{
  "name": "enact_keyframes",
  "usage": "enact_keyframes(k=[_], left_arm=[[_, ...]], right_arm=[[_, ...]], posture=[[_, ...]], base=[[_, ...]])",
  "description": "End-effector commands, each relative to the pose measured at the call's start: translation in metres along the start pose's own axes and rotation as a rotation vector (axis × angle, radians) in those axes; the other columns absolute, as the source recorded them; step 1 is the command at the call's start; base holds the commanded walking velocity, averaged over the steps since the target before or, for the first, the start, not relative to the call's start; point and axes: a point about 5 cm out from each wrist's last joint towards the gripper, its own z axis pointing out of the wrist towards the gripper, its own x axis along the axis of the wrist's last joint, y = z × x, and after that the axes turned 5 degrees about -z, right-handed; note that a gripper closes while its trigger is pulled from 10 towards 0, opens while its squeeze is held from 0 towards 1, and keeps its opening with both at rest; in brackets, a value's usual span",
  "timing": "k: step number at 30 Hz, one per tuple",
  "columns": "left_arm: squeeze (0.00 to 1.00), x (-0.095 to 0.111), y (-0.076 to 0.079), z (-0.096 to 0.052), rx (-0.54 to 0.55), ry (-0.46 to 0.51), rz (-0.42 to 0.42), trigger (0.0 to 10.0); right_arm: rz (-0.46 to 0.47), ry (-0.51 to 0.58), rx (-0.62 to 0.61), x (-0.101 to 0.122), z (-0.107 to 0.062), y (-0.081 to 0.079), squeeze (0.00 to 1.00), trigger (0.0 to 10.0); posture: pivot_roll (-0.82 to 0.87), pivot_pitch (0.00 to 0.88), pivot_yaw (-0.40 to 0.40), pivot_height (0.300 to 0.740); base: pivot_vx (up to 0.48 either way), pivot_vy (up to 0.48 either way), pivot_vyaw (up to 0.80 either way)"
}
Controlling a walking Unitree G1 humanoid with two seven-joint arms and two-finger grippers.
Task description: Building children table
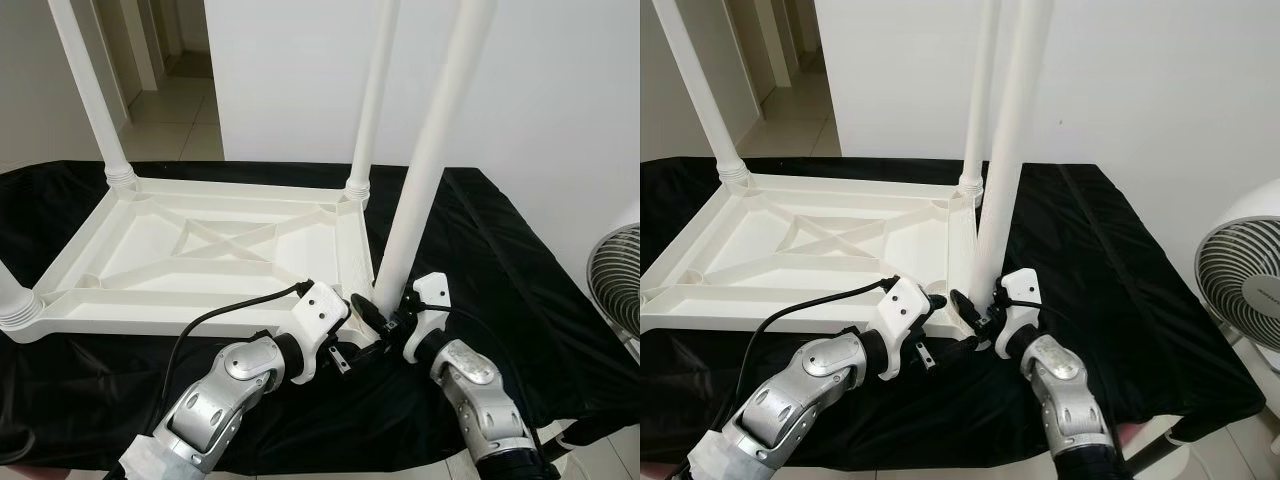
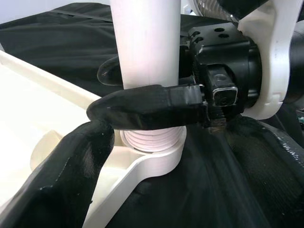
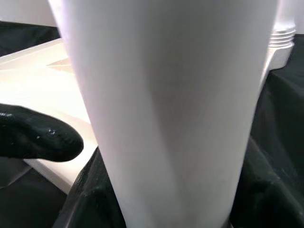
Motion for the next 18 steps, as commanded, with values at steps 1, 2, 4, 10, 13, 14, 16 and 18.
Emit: enact_keyframes(k=[1, 2, 4, 10, 13, 14, 16, 18], left_arm=[[0.0, -0.002, 0.005, 0.001, -0.069, -0.018, -0.002, 10.0], [0.0, -0.002, 0.004, 0.001, -0.068, -0.017, -0.001, 10.0], [0.0, -0.002, 0.004, 0.001, -0.065, -0.017, -0.001, 10.0], [0.0, -0.003, 0.004, 0.001, -0.057, -0.015, -0.004, 10.0], [0.0, -0.003, 0.004, 0.001, -0.056, -0.015, -0.004, 10.0], [0.0, -0.003, 0.004, 0.001, -0.056, -0.015, -0.004, 10.0], [0.0, -0.003, 0.004, 0.002, -0.062, -0.016, 0.002, 10.0], [0.0, -0.004, 0.004, 0.002, -0.068, -0.018, 0.005, 10.0]], right_arm=[[0.026, -0.031, -0.054, -0.004, -0.003, -0.006, 0.0, 10.0], [0.039, -0.026, -0.11, -0.002, -0.005, -0.009, 0.0, 10.0], [0.051, -0.021, -0.17, 0.0, -0.006, -0.01, 0.0, 10.0], [0.046, -0.031, -0.333, 0.005, -0.009, -0.015, 0.0, 10.0], [0.012, -0.033, -0.38, 0.008, -0.011, -0.017, 0.0, 10.0], [0.002, -0.034, -0.391, 0.009, -0.011, -0.016, 0.0, 10.0], [0.0, -0.037, -0.407, 0.009, -0.013, -0.012, 0.0, 10.0], [-0.003, -0.044, -0.433, 0.01, -0.016, -0.007, 0.0, 10.0]], posture=[[-0.02, 0.0, -0.029, 0.74], [-0.02, 0.0, -0.029, 0.74], [-0.02, 0.0, -0.035, 0.74], [-0.01, 0.0, -0.044, 0.74], [-0.02, 0.0, -0.04, 0.74], [-0.02, 0.0, -0.04, 0.74], [-0.02, 0.0, -0.039, 0.74], [-0.02, 0.0, -0.038, 0.74]], base=[[0.0, 0.0, 0.0], [0.0, 0.0, 0.0], [0.0, 0.0, 0.0], [0.0, 0.0, 0.0], [0.0, 0.0, 0.0], [0.0, 0.0, 0.0], [0.0, 0.0, 0.0], [0.0, 0.0, 0.0]])
